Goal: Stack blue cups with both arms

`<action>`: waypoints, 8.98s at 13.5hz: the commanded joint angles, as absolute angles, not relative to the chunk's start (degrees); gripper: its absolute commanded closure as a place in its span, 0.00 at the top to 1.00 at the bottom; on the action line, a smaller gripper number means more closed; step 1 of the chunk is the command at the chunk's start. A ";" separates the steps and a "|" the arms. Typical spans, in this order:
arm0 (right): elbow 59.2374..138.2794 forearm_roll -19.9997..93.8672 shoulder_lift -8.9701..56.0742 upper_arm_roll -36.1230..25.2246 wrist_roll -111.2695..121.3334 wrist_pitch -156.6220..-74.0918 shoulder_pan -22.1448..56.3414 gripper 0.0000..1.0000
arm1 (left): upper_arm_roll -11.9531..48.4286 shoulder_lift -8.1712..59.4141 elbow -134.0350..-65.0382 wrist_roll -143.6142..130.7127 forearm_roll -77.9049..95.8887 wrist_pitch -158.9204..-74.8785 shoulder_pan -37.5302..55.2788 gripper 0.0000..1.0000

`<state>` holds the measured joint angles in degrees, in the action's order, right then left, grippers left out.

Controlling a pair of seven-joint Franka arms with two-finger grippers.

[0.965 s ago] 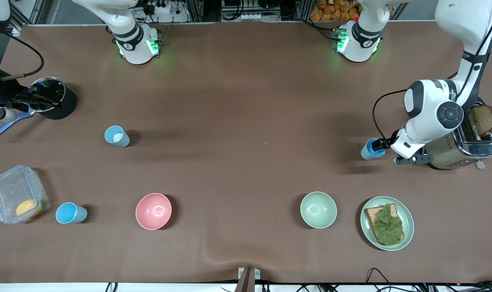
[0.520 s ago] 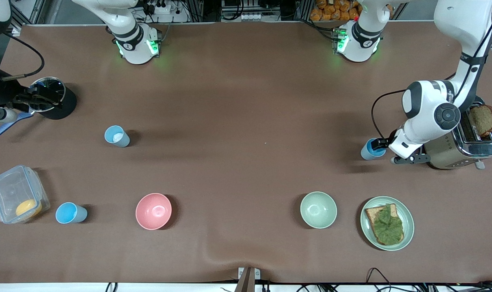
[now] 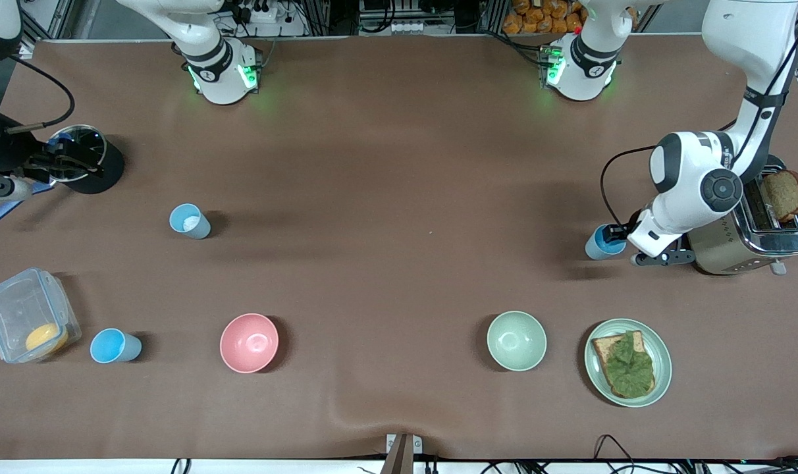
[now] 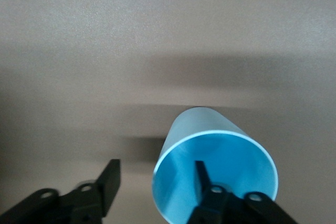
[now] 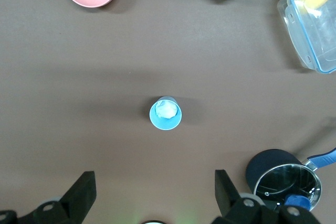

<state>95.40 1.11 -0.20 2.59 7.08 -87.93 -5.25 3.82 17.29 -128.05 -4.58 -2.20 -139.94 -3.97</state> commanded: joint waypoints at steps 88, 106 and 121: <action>115.76 10.99 22.50 3.43 -42.19 -141.86 38.59 0.82 | 9.57 14.15 -123.13 -9.40 -0.70 -131.66 -4.22 0.00; 94.39 8.00 9.51 2.20 -20.76 -97.93 13.38 1.00 | 20.03 10.99 -110.76 -23.72 -0.88 -112.61 -3.52 0.00; 107.93 2.46 -9.32 0.44 3.67 -96.33 0.19 1.00 | 32.43 22.65 -93.80 -48.92 -1.14 -111.44 13.25 0.00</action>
<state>105.39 3.12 -7.32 -0.21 0.32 -95.04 2.75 32.78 16.93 -99.62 -44.30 -1.60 -112.14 8.89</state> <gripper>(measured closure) 0.000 0.956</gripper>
